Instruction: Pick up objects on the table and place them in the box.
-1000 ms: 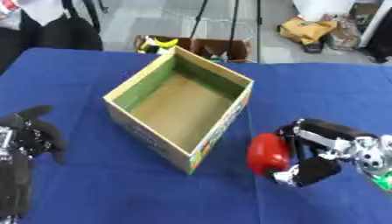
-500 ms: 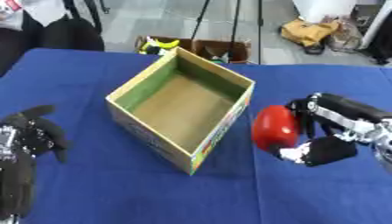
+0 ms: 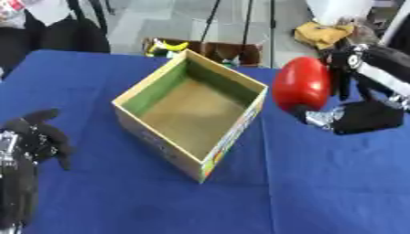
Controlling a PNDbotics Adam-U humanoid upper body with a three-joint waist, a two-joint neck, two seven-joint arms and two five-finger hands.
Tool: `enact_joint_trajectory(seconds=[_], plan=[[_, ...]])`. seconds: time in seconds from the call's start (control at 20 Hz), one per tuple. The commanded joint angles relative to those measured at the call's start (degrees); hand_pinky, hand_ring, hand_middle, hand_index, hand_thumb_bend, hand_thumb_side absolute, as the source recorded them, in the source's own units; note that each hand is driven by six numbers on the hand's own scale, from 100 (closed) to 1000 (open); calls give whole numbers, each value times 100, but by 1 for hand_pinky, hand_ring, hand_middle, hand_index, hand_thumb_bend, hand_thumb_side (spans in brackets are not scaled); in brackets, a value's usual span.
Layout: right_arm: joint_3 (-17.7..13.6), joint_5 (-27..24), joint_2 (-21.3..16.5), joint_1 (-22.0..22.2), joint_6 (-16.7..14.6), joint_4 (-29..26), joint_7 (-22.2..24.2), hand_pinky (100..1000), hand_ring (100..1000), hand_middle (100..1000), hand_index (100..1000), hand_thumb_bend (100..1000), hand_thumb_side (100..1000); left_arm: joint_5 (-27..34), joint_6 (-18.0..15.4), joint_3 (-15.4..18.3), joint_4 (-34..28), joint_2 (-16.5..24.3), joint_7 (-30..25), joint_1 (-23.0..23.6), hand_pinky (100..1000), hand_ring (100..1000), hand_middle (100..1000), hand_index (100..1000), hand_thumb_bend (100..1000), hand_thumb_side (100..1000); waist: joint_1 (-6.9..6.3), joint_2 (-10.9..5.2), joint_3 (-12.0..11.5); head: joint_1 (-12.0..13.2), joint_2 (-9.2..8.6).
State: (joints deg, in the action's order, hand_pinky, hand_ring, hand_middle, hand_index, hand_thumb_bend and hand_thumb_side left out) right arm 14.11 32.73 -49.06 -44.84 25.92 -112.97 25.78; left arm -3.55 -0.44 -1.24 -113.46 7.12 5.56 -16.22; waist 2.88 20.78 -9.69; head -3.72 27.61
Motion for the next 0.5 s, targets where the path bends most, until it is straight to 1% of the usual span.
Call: enact_joint_trajectory(seconds=[0.05, 0.25, 0.5], plan=[[-46, 120, 9, -347, 29, 178, 0, 191, 445, 426, 433, 100, 607, -9, 2, -11, -113, 124, -18, -25, 269, 409, 429, 742, 100, 1000, 6, -144, -23, -40, -4], [52, 209, 307, -850, 25, 633, 9, 188, 441, 423, 431, 100, 612, -10, 10, -25, -113, 130, -33, -11, 269, 409, 429, 742, 100, 1000, 41, -138, -79, -82, -7], [171, 410, 823, -1420, -36, 1349, -27, 187, 437, 423, 431, 100, 618, -7, 4, -40, -113, 132, -50, -16, 268, 409, 429, 742, 100, 1000, 72, -117, -181, -152, -36]])
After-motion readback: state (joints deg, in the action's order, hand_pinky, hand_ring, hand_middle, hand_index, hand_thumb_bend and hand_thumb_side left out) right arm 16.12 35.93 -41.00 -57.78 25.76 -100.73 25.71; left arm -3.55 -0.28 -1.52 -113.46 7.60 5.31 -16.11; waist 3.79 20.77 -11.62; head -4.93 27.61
